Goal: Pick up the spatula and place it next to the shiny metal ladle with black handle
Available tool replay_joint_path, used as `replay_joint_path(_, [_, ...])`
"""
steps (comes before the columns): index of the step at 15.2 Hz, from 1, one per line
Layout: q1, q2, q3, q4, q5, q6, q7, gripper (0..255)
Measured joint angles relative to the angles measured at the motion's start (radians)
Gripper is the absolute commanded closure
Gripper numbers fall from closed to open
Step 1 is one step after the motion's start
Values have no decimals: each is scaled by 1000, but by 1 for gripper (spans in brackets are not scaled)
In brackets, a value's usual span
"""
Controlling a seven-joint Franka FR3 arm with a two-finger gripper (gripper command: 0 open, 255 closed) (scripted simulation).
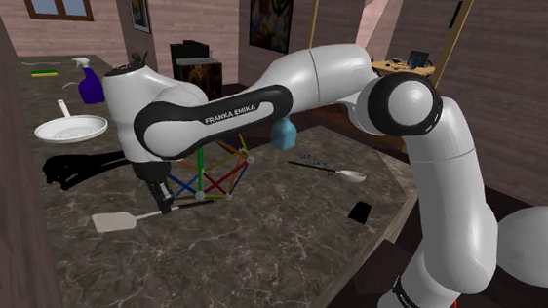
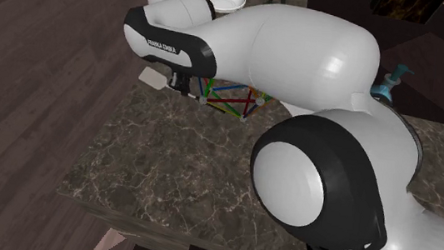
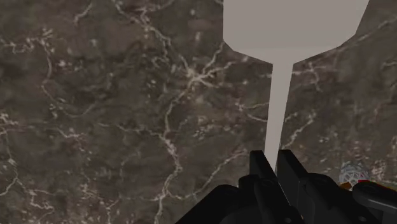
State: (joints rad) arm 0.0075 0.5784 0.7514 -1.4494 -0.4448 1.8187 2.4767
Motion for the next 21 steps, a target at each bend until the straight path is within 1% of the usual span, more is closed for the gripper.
replay_joint_path(8, [11, -17, 9, 80, 16, -88, -18, 255])
replay_joint_path(13, [-101, -110, 33, -25, 64, -34, -102, 255])
replay_joint_path(15, [-156, -149, 36, -76, 86, -19, -140, 255])
replay_joint_path(18, [-241, -201, 32, -170, 117, 35, -204, 255])
replay_joint_path(20, [-302, -246, 32, -210, 147, 44, -263, 255])
replay_joint_path(21, [-319, -251, 27, -210, 151, 43, -287, 255])
